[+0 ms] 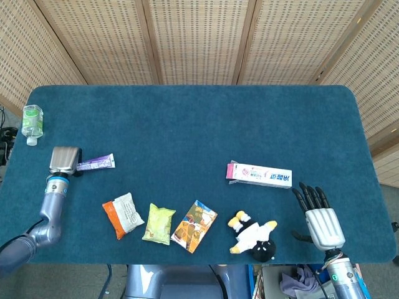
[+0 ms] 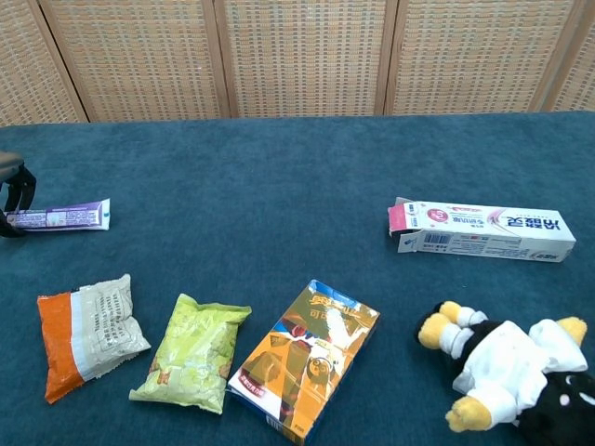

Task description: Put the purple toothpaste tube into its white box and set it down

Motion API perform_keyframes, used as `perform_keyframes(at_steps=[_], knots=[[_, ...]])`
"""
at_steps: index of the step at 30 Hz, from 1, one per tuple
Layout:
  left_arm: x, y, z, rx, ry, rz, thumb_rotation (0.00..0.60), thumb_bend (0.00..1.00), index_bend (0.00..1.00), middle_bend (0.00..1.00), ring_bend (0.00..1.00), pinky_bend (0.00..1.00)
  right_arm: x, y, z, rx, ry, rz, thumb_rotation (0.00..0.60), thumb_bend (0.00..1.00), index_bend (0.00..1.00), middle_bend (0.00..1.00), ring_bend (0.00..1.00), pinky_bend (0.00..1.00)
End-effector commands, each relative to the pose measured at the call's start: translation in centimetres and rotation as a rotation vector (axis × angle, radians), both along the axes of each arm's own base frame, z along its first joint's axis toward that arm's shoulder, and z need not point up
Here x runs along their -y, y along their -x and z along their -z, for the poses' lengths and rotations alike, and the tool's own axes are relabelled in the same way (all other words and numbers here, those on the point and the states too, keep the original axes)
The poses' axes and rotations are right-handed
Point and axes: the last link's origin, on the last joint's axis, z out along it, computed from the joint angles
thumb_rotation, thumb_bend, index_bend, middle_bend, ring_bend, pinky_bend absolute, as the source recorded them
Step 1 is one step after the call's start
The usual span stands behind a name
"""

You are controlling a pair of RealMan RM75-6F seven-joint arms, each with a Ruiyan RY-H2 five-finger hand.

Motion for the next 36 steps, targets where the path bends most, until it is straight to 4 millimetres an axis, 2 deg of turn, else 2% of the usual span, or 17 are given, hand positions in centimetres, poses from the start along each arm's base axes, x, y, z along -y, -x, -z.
perform_keyframes(at_steps=[1,6,12,25,30,32,34,36], knots=[[0.1,0.1,-0.1,0.006,-0.009,0.018,0.6,0.24,0.79,0.7,0.6,0.56,0.0,0.0,-0.1,0.003,0.004,-0.001,0.6,0.04,0.0,0.0,0.0,0.0],[0.1,-0.3,-1.2,0.02,-0.03,0.06,0.6,0.24,0.8,0.7,0.6,0.56,0.0,0.1,-0.1,0.01,0.0,0.003,0.6,0.04,0.0,0.0,0.0,0.0],[0.4,-2.1,-3.6,0.013,-0.045,0.183,0.6,0.24,0.8,0.7,0.6,0.56,0.0,-0.1,-0.2,0.013,0.0,-0.001,0.6,0.04,0.0,0.0,0.0,0.0],[2.4,-6.1,-9.3,0.066,-0.072,0.393,0.6,0.24,0.81,0.7,0.6,0.56,0.3,-0.6,0.2,0.023,-0.007,-0.01,0.6,0.04,0.0,0.0,0.0,0.0],[3.0,-7.1,-10.1,0.078,-0.076,0.431,0.6,0.24,0.81,0.7,0.6,0.56,2.2,-1.5,0.3,0.018,-0.013,-0.027,0.6,0.04,0.0,0.0,0.0,0.0],[3.3,-7.4,-10.2,0.085,-0.074,0.438,0.6,0.24,0.81,0.7,0.6,0.56,3.9,-2.6,0.2,0.017,-0.02,-0.045,0.6,0.04,0.0,0.0,0.0,0.0],[3.3,-7.6,-10.2,0.086,-0.072,0.441,0.6,0.24,0.81,0.7,0.6,0.56,4.7,-3.1,0.2,0.016,-0.025,-0.054,0.6,0.04,0.0,0.0,0.0,0.0],[3.4,-7.8,-10.0,0.088,-0.064,0.441,0.6,0.24,0.81,0.7,0.6,0.56,6.6,-4.8,0.4,0.018,-0.051,-0.069,0.6,0.04,0.0,0.0,0.0,0.0]])
